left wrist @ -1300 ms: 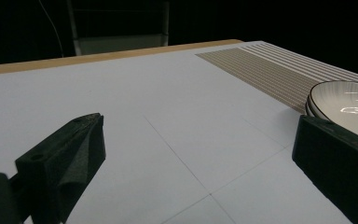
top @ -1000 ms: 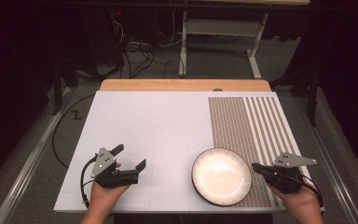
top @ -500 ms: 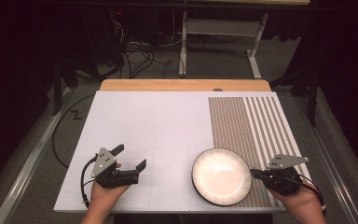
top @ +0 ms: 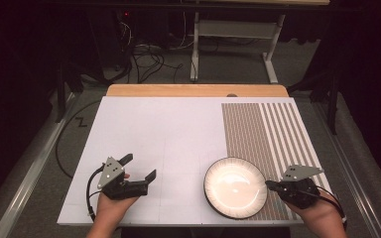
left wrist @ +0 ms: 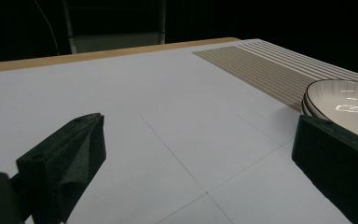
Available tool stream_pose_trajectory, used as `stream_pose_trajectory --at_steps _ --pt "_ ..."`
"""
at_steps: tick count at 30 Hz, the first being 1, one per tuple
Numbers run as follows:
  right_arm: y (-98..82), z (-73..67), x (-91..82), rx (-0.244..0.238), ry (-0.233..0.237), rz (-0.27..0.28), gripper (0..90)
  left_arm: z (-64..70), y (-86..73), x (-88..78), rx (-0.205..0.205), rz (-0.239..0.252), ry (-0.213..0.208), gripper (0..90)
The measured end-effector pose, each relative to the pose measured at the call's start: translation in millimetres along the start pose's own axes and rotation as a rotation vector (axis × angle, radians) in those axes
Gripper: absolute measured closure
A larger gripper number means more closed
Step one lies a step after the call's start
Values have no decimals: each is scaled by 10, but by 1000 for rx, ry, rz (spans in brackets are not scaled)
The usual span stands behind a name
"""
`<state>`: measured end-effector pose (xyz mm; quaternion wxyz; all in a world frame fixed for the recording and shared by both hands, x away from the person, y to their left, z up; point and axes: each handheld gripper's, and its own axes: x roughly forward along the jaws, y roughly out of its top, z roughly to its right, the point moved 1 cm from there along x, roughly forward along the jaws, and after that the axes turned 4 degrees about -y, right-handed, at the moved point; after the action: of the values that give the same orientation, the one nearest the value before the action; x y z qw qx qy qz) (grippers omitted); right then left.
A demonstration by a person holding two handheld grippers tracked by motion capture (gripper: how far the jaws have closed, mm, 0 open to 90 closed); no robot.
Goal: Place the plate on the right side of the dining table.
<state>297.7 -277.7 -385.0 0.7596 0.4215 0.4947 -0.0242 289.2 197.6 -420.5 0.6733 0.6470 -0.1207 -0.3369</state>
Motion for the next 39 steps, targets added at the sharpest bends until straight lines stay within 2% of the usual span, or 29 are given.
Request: stream_pose_trajectory --at_steps 23,34,39 --pt "19 -46 19 -18 -15 -2 900 -3 -1 4 -8 2 -6 36" --pt "40 -90 54 -30 -2 3 900 -7 0 1 -12 5 -8 36" --pt "33 -91 81 -22 19 11 900 -9 1 -2 -12 7 -8 36"
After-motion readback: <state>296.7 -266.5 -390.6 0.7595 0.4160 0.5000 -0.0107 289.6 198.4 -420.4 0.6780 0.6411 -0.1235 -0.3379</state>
